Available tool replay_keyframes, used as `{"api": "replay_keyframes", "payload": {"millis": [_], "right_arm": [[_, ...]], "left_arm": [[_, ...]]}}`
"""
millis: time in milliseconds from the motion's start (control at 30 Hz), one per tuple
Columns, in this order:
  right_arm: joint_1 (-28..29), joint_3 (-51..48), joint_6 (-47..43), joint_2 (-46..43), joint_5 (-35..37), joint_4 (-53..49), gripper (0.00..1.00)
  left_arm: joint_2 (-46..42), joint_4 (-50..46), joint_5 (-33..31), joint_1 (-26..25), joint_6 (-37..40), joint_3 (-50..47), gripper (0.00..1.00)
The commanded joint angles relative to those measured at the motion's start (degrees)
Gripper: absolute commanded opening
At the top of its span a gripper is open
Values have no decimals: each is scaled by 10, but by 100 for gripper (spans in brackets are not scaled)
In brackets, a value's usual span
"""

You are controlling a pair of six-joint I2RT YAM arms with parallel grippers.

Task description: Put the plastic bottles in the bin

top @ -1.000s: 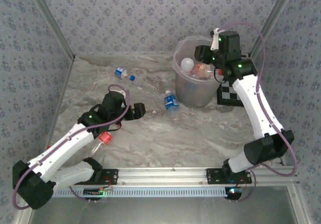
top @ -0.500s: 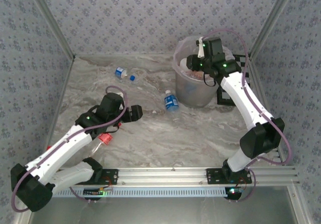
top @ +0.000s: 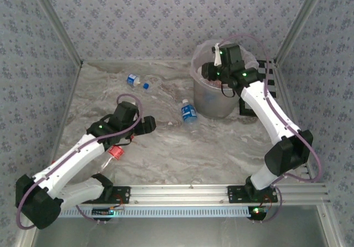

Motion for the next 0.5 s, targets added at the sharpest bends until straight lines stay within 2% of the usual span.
{"api": "replay_keyframes", "payload": {"millis": [0, 100, 200, 333, 467], "right_arm": [[-7, 6, 11, 13, -18, 4, 35], [-12, 45, 0, 0, -7, -16, 36], [-22, 57, -7, -31, 8, -25, 43], [-39, 29, -4, -88, 11, -25, 56], [-60, -9, 4, -146, 6, -45, 63]], "left_arm": [[-16, -66, -43, 4, -27, 29, 93], [-25, -118, -91, 4, -55, 32, 95], [-22, -152, -127, 4, -58, 30, 99], [11, -183, -168, 4, -27, 30, 100], [73, -205, -198, 4, 14, 40, 100]]}}
